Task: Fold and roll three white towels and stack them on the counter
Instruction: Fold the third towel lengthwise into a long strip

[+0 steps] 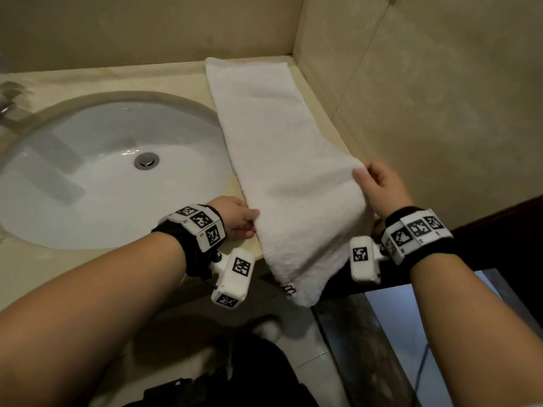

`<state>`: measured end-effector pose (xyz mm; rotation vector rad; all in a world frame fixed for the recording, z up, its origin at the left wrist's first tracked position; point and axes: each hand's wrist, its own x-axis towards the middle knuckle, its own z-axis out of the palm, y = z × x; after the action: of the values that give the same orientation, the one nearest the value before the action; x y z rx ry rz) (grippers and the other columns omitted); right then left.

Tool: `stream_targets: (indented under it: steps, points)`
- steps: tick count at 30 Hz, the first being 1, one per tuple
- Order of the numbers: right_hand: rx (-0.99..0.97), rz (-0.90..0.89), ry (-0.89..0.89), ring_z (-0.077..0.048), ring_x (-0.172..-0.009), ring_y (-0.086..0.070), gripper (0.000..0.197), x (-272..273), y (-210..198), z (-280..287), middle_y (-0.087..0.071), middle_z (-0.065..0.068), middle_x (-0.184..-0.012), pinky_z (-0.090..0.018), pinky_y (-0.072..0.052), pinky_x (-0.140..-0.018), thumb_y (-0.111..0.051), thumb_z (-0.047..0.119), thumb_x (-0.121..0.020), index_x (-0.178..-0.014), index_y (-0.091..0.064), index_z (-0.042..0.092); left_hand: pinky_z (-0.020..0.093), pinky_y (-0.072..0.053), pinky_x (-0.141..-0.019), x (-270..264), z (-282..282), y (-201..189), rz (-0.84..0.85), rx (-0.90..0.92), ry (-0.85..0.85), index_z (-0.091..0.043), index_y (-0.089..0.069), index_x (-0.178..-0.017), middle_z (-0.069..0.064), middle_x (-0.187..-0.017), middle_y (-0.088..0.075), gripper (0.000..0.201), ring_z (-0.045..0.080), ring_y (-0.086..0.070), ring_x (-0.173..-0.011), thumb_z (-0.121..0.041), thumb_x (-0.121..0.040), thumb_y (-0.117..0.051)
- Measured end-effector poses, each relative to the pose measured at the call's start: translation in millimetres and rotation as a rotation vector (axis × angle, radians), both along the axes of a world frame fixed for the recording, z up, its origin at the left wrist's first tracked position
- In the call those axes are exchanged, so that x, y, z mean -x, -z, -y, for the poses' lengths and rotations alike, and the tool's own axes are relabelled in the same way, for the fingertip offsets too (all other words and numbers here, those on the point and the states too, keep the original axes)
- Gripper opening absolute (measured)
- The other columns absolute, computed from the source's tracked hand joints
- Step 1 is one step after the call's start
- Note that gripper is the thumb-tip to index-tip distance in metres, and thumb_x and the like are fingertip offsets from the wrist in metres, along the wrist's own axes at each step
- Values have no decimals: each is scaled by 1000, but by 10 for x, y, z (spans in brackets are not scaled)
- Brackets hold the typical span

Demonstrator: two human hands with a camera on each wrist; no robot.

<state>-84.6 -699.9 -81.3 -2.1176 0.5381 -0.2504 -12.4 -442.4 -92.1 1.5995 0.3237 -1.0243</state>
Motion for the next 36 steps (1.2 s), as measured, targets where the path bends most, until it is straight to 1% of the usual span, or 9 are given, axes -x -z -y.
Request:
stream_targets:
  steps: [4,6,10,17,22,27,31,33,36]
  points:
    - [125,-418,-111,-20,-89,-54,33,134,13,102,-57,-3,-95,-31,-40,-82,-47,41,-92,-103,-58,11,22,-54,-45,102,12,2,-7,0,-10,-10,-47,-72,10,-73,-55,20,18,-55,-64,-5,-85,-61]
    - [181,-554,-243,-23,-89,-54,26,221,77,161,-58,-8,-91,-31,-41,-80,-54,31,-90,-93,-57,6,22,-53,-43,133,40,26,9,-12,-34,-12,-46,-75,10,-72,-55,19,19,-55,-62,-4,-85,-60]
    - [122,-481,-106,-22,-68,-46,34,280,146,232,-46,0,-61,-27,-32,-69,-49,23,-92,-60,-41,18,21,-53,-44,163,82,69,51,-49,-80,-11,-47,-76,10,-71,-56,17,19,-57,-57,-5,-85,-61]
    - [188,-501,-25,-34,-95,-58,26,307,265,329,-64,-24,-101,-30,-39,-74,-48,21,-91,-90,-59,-3,15,-46,-35,221,188,81,139,-117,-78,-9,-49,-71,11,-66,-56,19,7,-59,-35,0,-87,-55]
    - [248,-608,-46,-33,-97,-58,18,147,317,394,-57,-12,-90,-27,-36,-73,-43,21,-92,-81,-54,12,19,-46,-42,255,314,89,224,-248,-91,-8,-52,-62,7,-50,-56,26,14,-57,-39,-7,-87,-58]
    - [272,-664,-144,-25,-69,-48,42,-66,290,403,-43,1,-64,-27,-33,-57,-36,53,-90,-63,-35,21,25,-43,-52,210,397,91,264,-353,-29,-5,-53,-60,13,-61,-56,29,23,-52,-53,-12,-87,-59]
    - [247,-603,-179,-30,-94,-59,44,-354,252,356,-57,-7,-101,-29,-36,-73,-42,50,-89,-109,-53,12,28,-46,-56,39,374,71,230,-305,-63,-7,-52,-68,12,-68,-57,23,23,-55,-58,-13,-90,-56]
    - [239,-605,-195,-25,-77,-56,35,-497,238,334,-54,-2,-84,-28,-36,-66,-43,47,-90,-88,-55,14,31,-47,-59,-106,365,63,239,-295,-78,-7,-53,-70,14,-72,-59,21,23,-56,-61,-12,-89,-55]
    - [247,-622,-163,-18,-53,-37,41,-746,237,360,-35,4,-60,-28,-33,-59,-45,43,-89,-58,-28,23,26,-50,-51,-457,387,51,254,-286,-115,-8,-53,-71,12,-68,-56,19,21,-55,-59,-11,-90,-55]
